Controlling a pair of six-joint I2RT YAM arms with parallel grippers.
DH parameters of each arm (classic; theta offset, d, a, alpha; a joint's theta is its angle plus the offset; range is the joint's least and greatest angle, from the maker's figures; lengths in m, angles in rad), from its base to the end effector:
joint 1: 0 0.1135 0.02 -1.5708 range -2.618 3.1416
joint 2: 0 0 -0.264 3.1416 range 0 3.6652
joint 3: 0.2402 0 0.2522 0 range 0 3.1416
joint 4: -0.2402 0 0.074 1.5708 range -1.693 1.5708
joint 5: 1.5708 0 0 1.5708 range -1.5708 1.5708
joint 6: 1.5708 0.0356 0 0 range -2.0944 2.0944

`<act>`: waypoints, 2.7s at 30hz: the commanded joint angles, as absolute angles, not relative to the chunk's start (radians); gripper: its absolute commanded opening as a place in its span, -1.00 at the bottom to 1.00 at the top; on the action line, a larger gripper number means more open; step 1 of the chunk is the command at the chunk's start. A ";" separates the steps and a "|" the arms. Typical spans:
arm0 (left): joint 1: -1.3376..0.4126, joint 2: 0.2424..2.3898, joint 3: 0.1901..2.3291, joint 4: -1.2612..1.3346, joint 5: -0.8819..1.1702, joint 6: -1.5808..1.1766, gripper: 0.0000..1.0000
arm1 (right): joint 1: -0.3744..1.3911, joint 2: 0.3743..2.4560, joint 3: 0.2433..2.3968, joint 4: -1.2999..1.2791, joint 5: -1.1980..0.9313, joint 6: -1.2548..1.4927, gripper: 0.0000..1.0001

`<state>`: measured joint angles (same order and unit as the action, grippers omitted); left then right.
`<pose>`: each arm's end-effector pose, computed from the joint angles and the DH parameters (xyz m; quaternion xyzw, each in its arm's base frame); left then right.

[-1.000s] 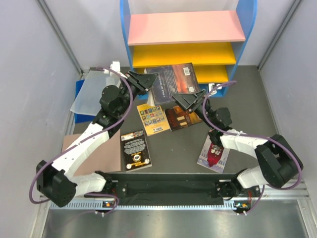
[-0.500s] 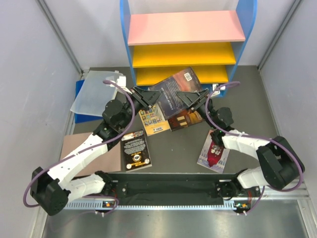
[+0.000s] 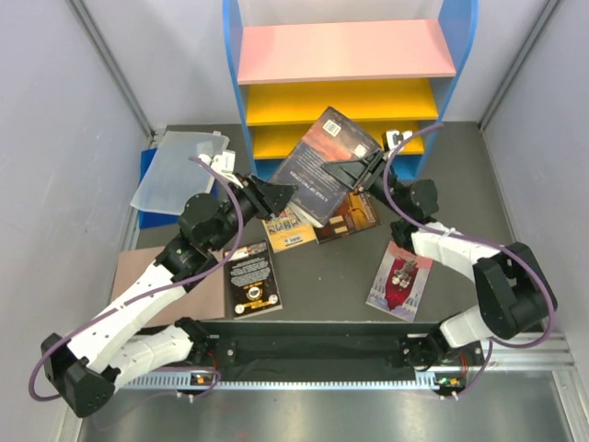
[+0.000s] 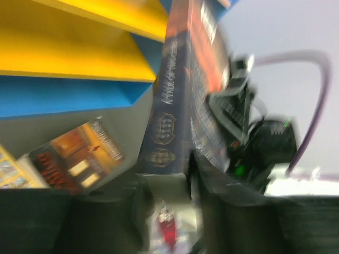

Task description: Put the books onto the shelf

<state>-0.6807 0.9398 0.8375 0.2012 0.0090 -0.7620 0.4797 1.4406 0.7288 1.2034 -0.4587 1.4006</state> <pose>0.1732 -0.1407 0.3722 -0.0239 0.6709 -0.4917 0.5546 0.2622 0.1542 0.3107 0.0476 0.5349 0.7436 0.3983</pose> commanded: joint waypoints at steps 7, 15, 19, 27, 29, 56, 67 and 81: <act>-0.704 0.943 0.934 -0.144 0.169 -0.517 0.60 | 0.400 1.328 1.087 0.717 -0.931 0.912 -1.00; -0.706 0.878 0.782 0.115 0.068 -0.649 0.60 | 0.377 1.348 1.028 0.978 -0.939 1.086 -1.00; -0.704 0.877 0.735 0.207 0.020 -0.686 0.61 | 0.379 1.377 0.957 1.175 -0.898 1.247 -1.00; -0.706 0.969 0.715 0.428 0.075 -0.739 0.60 | 0.410 1.391 0.905 1.270 -0.850 1.290 -1.00; -0.709 1.009 0.727 0.457 0.104 -0.753 0.55 | 0.410 1.393 0.908 1.272 -0.842 1.289 -1.00; -0.718 1.149 1.176 0.005 0.227 -0.575 -1.00 | 0.391 1.315 1.141 0.428 -0.764 0.761 0.50; -0.690 1.385 1.592 -0.094 0.097 -0.457 -1.00 | 0.380 1.062 0.873 0.180 -0.539 0.515 0.86; -0.571 1.604 1.896 0.080 0.216 -0.679 -1.00 | 0.408 0.983 0.597 0.259 -0.457 0.509 0.99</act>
